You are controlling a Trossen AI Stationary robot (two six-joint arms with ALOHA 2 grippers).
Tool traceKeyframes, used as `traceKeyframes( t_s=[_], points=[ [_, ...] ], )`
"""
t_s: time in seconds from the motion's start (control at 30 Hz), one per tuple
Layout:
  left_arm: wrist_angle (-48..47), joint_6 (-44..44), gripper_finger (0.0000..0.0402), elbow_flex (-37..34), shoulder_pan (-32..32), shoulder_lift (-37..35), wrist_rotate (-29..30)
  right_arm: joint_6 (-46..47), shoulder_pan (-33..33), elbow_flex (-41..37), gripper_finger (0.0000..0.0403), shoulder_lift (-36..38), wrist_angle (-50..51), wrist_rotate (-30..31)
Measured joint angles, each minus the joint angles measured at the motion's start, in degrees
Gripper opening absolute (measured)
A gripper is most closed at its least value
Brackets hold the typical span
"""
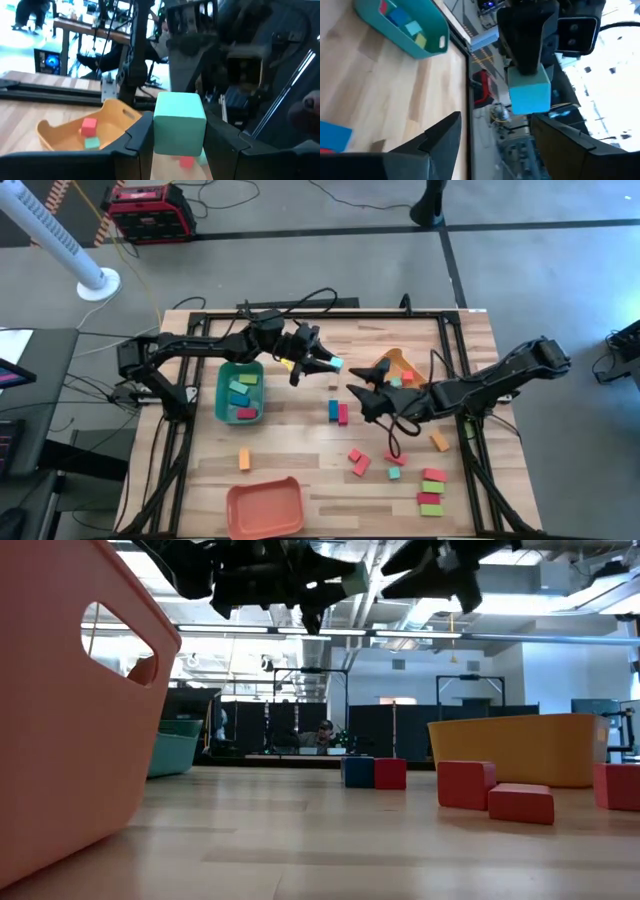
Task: Sort blocks by size
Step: Put the top light blue cube block into the yellow bin
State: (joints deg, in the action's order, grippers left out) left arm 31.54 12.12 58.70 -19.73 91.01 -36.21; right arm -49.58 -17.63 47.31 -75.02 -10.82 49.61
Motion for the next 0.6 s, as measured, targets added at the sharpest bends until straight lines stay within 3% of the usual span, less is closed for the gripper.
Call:
traceKeyframes(
  t_s=[0.3, 0.6],
  points=[
    [-0.54, 2.16, 0.0128, 0.04, 0.3, 0.1, -0.16, -9.01, 0.0, 0.0, 0.0272, -3.04, -13.18, 2.62],
    [0.39, 1.54, 0.0128, 0.04, 1.62, 0.1, -0.6, -8.81, 1.06, 0.0, 0.0272, -3.05, -13.86, 0.59]
  ],
)
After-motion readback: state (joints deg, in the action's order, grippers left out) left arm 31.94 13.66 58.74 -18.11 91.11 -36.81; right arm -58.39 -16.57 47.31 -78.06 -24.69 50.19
